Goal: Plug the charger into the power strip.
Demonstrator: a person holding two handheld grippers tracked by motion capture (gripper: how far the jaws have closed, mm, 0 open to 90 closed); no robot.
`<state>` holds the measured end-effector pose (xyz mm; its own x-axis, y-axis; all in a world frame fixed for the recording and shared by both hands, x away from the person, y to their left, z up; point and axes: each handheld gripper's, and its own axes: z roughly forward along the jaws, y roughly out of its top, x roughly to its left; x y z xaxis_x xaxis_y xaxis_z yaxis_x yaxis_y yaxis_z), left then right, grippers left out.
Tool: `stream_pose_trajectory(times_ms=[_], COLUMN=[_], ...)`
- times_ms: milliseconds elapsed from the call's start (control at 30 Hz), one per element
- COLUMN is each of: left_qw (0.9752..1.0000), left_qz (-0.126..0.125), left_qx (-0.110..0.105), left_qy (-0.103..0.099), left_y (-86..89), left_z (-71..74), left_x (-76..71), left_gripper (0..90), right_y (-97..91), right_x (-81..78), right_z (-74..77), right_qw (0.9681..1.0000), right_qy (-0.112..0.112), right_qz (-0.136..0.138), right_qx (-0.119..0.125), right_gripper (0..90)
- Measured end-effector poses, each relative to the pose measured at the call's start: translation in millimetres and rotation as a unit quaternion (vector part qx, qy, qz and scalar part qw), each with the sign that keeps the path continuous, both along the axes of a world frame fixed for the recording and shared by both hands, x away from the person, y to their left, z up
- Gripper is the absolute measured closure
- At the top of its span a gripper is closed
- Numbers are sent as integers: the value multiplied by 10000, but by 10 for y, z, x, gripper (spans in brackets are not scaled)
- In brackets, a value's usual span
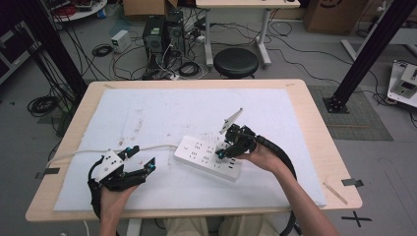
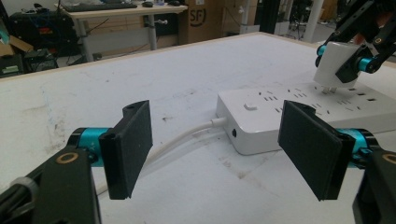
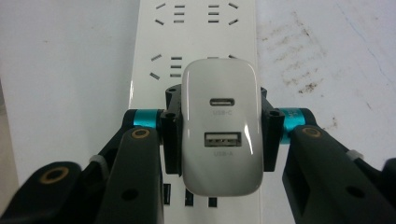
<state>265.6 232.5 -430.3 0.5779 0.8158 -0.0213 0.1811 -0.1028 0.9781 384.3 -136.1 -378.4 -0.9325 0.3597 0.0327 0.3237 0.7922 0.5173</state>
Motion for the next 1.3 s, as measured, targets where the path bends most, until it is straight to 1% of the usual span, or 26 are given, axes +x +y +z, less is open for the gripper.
stream_pose_trajectory(times_ms=[67, 100, 233, 267, 367, 400, 467, 567, 600, 633, 700, 800, 833, 867, 900, 967, 1000, 1033, 1067, 1100, 1133, 1167, 1233, 1300], left_qw=[10000, 10000, 10000, 10000, 10000, 10000, 10000, 10000, 10000, 10000, 10000, 10000, 10000, 10000, 10000, 10000, 10000, 10000, 10000, 10000, 10000, 10000, 10000, 10000], left_qz=[2, -14, -12, -3, -24, -24, -17, 0, 23, 25, 38, 52, 63, 63, 63, 54, 57, 57, 38, 24, 17, 32, 34, 20], left_qx=[2, 11, 32, 12, 22, 22, 43, 46, 29, 31, 39, 18, 21, 21, 21, 17, 19, 19, 34, 37, 26, 29, 38, 35], left_qy=[0, -17, 2, 1, 10, 10, 23, 13, 10, 7, 4, 15, 14, 14, 14, -2, -11, -11, -11, -25, -13, -3, 21, 5], left_y=[-4, -4, -9, -14, -22, -22, -18, -6, 7, 16, 28, 33, 35, 35, 35, 18, 11, 11, -5, -10, -12, -13, -11, -18], left_z=[4, 5, 3, 0, 0, 0, 2, 5, 9, 11, 9, 4, 3, 3, 3, 10, 11, 11, 16, 17, 16, 10, 7, 15], left_x=[-1, 2, 6, 8, 4, 4, -5, -12, -23, -27, -36, -44, -47, -47, -47, -49, -47, -47, -44, -45, -46, -39, -25, -18], left_gripper=[261, 261, 261, 261, 261, 261, 261, 261, 261, 261, 261, 261, 261, 261, 261, 261, 261, 261, 261, 261, 261, 261, 261, 261], right_y=[7, 16, 19, 12, -10, -10, -29, -25, -19, 2, 14, 16, 31, 31, 54, 54, 80, 80, 75, 41, 17, 4, -2, -4], right_x=[-12, -24, -31, -18, 30, 30, 73, 66, 58, 12, -19, -31, -49, -49, -56, -56, -67, -67, -47, 1, 4, 5, -3, 3], right_z=[3, 2, 3, -8, -18, -18, -24, -23, -20, -10, -11, -7, -5, -5, -5, -5, -10, -10, -23, -92, -104, -113, -115, -116], right_qw=[10000, 10000, 9999, 10000, 9999, 9999, 9995, 9996, 9998, 10000, 9999, 9999, 9998, 9998, 9996, 9996, 9996, 9996, 9998, 9999, 9999, 9998, 9997, 9998], right_qy=[-12, -63, -86, -80, 90, 90, 243, 230, 159, -26, -138, -114, -188, -188, -250, -250, -227, -227, -158, 26, 48, 8, 29, 13], right_qz=[-14, -9, -16, -32, -46, -46, -16, -17, 33, 80, 85, 38, 25, 25, 35, 35, -76, -76, -71, -118, -125, -114, -140, -116], right_qx=[-31, -38, -54, 18, 123, 123, 191, 175, 142, 25, -5, -35, -76, -76, -119, -119, -112, -112, -127, 3, 91, 153, 174, 177], right_gripper=[635, 635, 635, 635, 635, 635, 636, 636, 636, 636, 636, 636, 636, 636, 636, 636, 636, 636, 636, 636, 636, 636, 636, 637])
